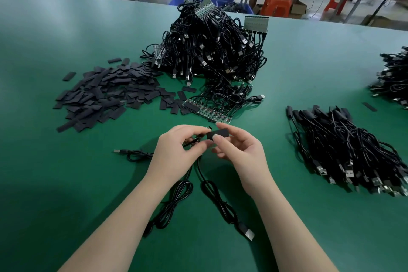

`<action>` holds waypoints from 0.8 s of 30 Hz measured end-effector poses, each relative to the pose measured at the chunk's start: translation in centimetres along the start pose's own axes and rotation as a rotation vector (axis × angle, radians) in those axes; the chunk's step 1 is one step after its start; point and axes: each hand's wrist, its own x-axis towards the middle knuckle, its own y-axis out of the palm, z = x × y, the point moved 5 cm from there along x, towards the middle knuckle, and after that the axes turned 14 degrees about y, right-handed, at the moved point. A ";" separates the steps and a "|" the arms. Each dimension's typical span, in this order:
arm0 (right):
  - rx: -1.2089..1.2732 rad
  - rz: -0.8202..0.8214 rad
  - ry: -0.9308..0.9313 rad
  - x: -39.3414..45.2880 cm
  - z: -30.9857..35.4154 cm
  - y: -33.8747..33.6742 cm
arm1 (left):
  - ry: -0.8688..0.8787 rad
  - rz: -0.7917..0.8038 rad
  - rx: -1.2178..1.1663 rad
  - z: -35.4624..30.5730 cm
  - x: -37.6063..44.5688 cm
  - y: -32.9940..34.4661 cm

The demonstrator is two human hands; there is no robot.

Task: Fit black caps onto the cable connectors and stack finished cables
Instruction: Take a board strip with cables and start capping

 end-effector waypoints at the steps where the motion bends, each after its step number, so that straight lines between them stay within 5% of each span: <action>1: -0.020 0.002 -0.019 -0.1 0.1 0.1 | 0.002 -0.008 -0.007 0.0 0.1 0.0; 13: -0.121 -0.122 -0.133 -0.3 0.8 -0.3 | 0.068 -0.012 -0.046 -0.6 0.2 0.2; 24: -0.022 -0.244 -0.146 -0.1 1.0 -1.4 | -0.085 -0.015 -0.017 0.3 -0.4 0.1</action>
